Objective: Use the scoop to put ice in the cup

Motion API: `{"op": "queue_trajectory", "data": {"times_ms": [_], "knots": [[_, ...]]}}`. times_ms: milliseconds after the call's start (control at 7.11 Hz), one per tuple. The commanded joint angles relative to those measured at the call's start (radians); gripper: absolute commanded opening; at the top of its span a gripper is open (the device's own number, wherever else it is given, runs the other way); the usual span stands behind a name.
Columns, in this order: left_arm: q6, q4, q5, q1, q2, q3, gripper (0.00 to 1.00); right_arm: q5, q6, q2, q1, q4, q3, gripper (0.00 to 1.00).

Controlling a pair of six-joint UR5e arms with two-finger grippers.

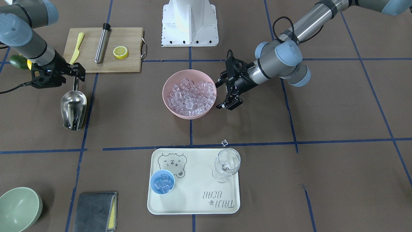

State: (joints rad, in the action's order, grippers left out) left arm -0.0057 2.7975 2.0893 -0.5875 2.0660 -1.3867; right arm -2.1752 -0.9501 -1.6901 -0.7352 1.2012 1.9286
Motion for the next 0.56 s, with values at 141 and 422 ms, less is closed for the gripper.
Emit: {"op": "queue_trajectory", "data": {"times_ms": [141, 422], "knots": [[-0.005, -0.001, 0.0, -0.006, -0.006, -0.002, 1.0, -0.006, 0.27, 0.042, -0.217, 0.094, -0.008, 1.0], [-0.007, -0.016, 0.009, -0.038, -0.015, -0.009, 1.0, -0.015, 0.64, 0.091, -0.42, 0.3, -0.013, 1.0]]}}
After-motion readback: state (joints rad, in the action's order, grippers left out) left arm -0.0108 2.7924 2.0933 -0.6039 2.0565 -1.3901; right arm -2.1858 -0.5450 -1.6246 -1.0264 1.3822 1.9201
